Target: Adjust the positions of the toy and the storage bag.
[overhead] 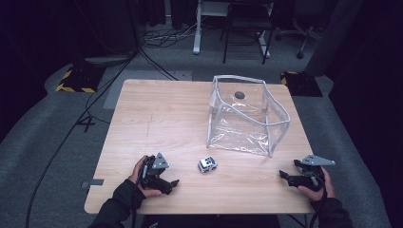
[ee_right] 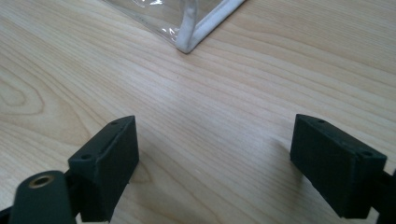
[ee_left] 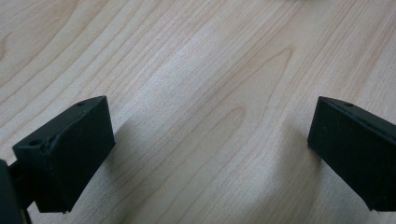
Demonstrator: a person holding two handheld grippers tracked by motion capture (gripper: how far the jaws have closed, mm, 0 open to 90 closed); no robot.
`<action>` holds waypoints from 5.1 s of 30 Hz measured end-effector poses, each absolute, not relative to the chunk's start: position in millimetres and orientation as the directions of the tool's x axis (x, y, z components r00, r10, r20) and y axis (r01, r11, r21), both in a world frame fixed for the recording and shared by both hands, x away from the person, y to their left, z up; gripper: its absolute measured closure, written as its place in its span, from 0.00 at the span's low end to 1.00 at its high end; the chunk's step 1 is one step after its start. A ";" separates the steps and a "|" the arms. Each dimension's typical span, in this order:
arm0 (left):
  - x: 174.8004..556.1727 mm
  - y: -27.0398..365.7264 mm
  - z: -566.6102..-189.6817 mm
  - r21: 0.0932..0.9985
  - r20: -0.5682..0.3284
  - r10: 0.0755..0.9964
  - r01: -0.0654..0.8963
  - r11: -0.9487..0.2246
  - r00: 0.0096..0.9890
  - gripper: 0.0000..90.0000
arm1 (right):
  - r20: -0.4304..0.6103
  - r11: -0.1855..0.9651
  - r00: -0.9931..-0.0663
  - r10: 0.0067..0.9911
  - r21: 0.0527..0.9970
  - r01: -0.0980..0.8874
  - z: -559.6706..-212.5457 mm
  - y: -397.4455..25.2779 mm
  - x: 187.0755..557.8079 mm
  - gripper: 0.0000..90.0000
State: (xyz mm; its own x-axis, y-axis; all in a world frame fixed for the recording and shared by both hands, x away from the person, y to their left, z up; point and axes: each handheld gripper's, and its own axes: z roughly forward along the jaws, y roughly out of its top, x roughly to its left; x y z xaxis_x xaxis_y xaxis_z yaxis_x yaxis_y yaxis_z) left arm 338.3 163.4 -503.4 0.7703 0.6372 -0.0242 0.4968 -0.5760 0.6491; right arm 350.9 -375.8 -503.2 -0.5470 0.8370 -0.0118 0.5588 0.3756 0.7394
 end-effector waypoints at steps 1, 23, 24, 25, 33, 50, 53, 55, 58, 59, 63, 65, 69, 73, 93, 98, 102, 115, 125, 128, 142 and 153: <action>338.4 163.5 -503.3 0.648 -0.021 0.637 0.496 -0.578 0.770 0.01 | -0.011 0.378 -0.551 0.834 0.739 0.557 -503.2 -373.4 355.0 0.17; 338.8 163.0 -503.5 0.648 -0.029 0.637 0.499 -0.575 0.771 0.01 | -0.014 0.463 -0.669 0.743 0.733 0.499 -502.8 -338.0 407.6 0.16; 338.9 163.1 -503.5 0.648 -0.029 0.637 0.499 -0.575 0.771 0.01 | -0.011 0.461 -0.670 0.743 0.733 0.500 -502.9 -336.2 410.4 0.16; 338.8 163.0 -503.5 0.648 -0.029 0.637 0.499 -0.575 0.770 0.01 | -0.012 0.463 -0.671 0.741 0.734 0.498 -503.0 -334.7 413.2 0.16; 338.9 163.1 -503.5 0.648 -0.029 0.637 0.499 -0.575 0.771 0.01 | -0.026 0.469 -0.689 0.724 0.751 0.465 -503.0 -327.0 428.6 0.28; 338.9 162.9 -503.8 0.651 -0.032 0.638 0.500 -0.571 0.769 0.01 | -0.023 0.474 -0.702 0.712 0.753 0.457 -502.9 -310.4 451.3 0.29; 338.8 162.9 -503.7 0.651 -0.032 0.638 0.500 -0.571 0.769 0.01 | -0.015 0.470 -0.703 0.711 0.754 0.459 -502.7 -304.3 454.3 0.29; 338.9 163.0 -503.7 0.650 -0.032 0.637 0.500 -0.572 0.770 0.01 | -0.010 0.469 -0.702 0.712 0.752 0.464 -502.6 -300.9 456.1 0.29; 338.8 162.9 -503.8 0.651 -0.032 0.638 0.500 -0.571 0.769 0.01 | -0.016 0.472 -0.700 0.714 0.749 0.464 -502.6 -296.4 458.8 0.29; 338.9 162.9 -503.8 0.651 -0.031 0.638 0.500 -0.571 0.770 0.01 | -0.014 0.470 -0.703 0.711 0.753 0.460 -502.8 -294.5 459.9 0.29; 338.9 163.1 -503.6 0.649 -0.031 0.636 0.500 -0.574 0.771 0.01 | -0.015 0.468 -0.700 0.714 0.754 0.461 -502.9 -289.4 460.8 0.29; 338.9 162.9 -503.7 0.651 -0.031 0.638 0.500 -0.572 0.770 0.01 | -0.008 0.462 -0.696 0.718 0.754 0.467 -502.7 -288.5 460.6 0.29; 340.3 160.4 -503.8 0.649 -0.032 0.637 0.500 -0.573 0.770 0.00 | -0.008 0.459 -0.685 0.728 0.748 0.479 -502.4 -287.4 459.5 0.29; 342.9 154.1 -504.1 0.658 -0.027 0.635 0.492 -0.570 0.772 0.00 | -0.019 0.461 -0.679 0.734 0.749 0.477 -502.7 -284.8 459.5 0.29; 357.8 96.7 -503.0 0.647 -0.041 0.550 0.442 -0.622 0.834 0.00 | -0.014 0.448 -0.664 0.747 0.749 0.488 -502.8 -307.5 418.6 0.27; 360.0 81.0 -503.1 0.652 -0.034 0.527 0.418 -0.632 0.849 0.01 | -0.018 0.449 -0.663 0.748 0.750 0.485 -502.9 -315.0 405.9 0.27; 361.9 72.9 -503.0 0.656 -0.029 0.516 0.407 -0.636 0.856 0.01 | -0.017 0.446 -0.661 0.750 0.751 0.487 -502.9 -320.2 396.7 0.27; 370.9 52.6 -501.5 0.681 -0.028 0.498 0.382 -0.625 0.866 0.16 | -0.017 0.448 -0.663 0.749 0.751 0.486 -503.1 -324.8 390.8 0.27; 374.5 55.7 -500.7 0.704 -0.020 0.516 0.378 -0.601 0.857 0.40 | -0.021 0.454 -0.667 0.745 0.748 0.484 -503.0 -325.2 391.2 0.27; 373.4 56.6 -500.6 0.702 -0.019 0.529 0.388 -0.597 0.849 0.39 | -0.022 0.455 -0.667 0.745 0.748 0.483 -503.0 -325.2 391.2 0.26; 374.5 62.7 -500.1 0.705 -0.022 0.521 0.382 -0.597 0.854 0.51 | -0.014 0.451 -0.668 0.744 0.749 0.486 -503.0 -324.8 391.2 0.26; 377.5 74.8 -500.6 0.711 -0.028 0.513 0.378 -0.593 0.858 0.52 | -0.016 0.453 -0.671 0.742 0.749 0.483 -503.1 -324.6 391.3 0.25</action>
